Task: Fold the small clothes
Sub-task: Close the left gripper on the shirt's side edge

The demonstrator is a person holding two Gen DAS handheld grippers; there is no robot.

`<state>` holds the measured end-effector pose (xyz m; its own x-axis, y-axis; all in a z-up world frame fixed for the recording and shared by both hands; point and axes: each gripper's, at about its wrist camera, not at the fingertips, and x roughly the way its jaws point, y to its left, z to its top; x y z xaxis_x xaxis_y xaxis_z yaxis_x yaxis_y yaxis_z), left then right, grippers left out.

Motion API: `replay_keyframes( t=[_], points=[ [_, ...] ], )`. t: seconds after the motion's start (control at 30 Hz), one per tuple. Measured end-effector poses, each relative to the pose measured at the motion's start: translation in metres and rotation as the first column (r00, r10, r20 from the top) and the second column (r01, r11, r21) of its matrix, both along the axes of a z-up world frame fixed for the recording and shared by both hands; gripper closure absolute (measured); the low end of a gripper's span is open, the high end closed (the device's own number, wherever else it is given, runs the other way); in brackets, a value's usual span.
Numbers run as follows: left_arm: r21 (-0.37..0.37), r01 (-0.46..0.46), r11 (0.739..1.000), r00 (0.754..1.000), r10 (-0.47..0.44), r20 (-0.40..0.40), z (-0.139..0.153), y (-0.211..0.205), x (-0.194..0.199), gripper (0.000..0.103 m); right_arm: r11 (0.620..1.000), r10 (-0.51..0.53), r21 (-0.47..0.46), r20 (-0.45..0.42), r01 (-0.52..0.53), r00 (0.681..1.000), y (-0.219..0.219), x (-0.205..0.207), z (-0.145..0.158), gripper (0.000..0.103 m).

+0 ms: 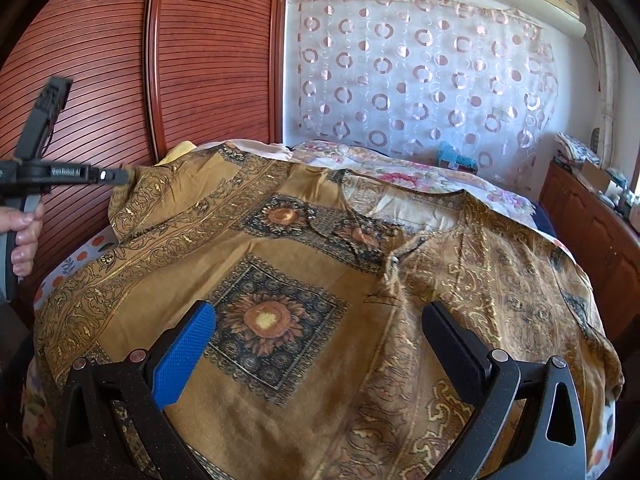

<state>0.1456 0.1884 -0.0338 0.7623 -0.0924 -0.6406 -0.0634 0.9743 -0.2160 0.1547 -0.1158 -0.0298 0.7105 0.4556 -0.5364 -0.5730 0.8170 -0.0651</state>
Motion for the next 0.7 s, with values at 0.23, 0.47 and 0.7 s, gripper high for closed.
replay_keyframes(
  t=[0.23,0.47,0.7],
  points=[
    [0.031,0.194,0.981,0.980,-0.195,0.030,0.030,-0.073,0.022,0.095,0.998,-0.058,0.001,0.013,0.058,0.998,-0.026,-0.001,0.003,0.000],
    [0.073,0.306,0.949,0.952,-0.304,-0.038,0.029,-0.130,0.001,0.091,0.994,-0.105,0.039,-0.004,0.105,0.994,-0.048,-0.005,0.006,0.000],
    [0.148,0.258,0.955,0.965,-0.262,0.006,0.038,-0.124,-0.027,0.033,0.993,-0.105,0.051,-0.014,0.106,0.994,-0.044,-0.008,0.005,0.000]
  ],
)
